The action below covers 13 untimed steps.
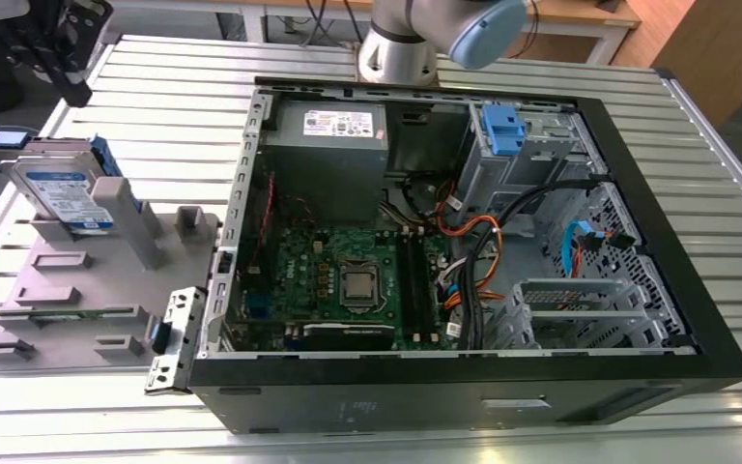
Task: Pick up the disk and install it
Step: 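Reach for the disk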
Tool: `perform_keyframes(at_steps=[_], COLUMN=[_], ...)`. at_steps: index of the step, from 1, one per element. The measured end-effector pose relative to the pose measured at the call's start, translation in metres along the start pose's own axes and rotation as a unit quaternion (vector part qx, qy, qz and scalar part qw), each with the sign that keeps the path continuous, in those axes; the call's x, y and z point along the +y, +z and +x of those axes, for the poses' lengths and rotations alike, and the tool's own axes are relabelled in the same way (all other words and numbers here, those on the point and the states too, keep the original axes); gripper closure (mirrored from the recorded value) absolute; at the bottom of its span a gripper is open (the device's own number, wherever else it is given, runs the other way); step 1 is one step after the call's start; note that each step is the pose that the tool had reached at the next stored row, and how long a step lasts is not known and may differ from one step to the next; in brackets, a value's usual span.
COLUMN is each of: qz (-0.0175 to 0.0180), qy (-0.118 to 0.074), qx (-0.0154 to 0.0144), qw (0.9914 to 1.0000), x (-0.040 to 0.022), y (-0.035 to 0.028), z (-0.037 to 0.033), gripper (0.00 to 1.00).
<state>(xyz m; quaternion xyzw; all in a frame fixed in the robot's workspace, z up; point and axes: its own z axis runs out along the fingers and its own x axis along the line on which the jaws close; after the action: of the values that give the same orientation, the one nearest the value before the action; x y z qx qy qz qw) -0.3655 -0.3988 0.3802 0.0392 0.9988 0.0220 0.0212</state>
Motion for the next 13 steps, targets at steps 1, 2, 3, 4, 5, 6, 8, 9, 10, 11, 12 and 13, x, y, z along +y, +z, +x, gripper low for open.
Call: perform_keyframes(at_steps=[1,2,3,4,5,6,8,9,10,11,12,13], qz=[0.0000,0.0000,0.0000,0.0001,0.0000,0.0000,0.0000,0.0000,0.0000,0.0000,0.0000,0.0000], qy=[0.000,0.000,0.000,0.000,0.000,0.000,0.000,0.001,0.001,0.001,0.000,0.001], qx=[-0.0001,-0.0001,-0.0001,-0.0001,-0.0002,-0.0003,-0.0003,-0.0003,-0.0003,-0.0003,-0.0003,-0.0003], qw=[1.00000,1.00000,1.00000,1.00000,1.00000,1.00000,1.00000,1.00000,1.00000,1.00000,1.00000,1.00000], x=[-0.0003,-0.0006,-0.0008,-0.0011,-0.0014,-0.0017,-0.0022,-0.0023,-0.0025,-0.0026,-0.0028,-0.0029], y=[0.0001,0.0002,0.0003,0.0003,0.0006,0.0008,0.0012,0.0016,0.0020,0.0023,0.0027,0.0034], z=[0.0036,0.0072,0.0108,0.0143,0.0180,0.0216,0.0287,0.0311,0.0325,0.0338,0.0355,0.0376], gripper=[0.89,0.89,0.89,0.89,0.89,0.89,0.89,0.89,0.89,0.89,0.89,0.89])
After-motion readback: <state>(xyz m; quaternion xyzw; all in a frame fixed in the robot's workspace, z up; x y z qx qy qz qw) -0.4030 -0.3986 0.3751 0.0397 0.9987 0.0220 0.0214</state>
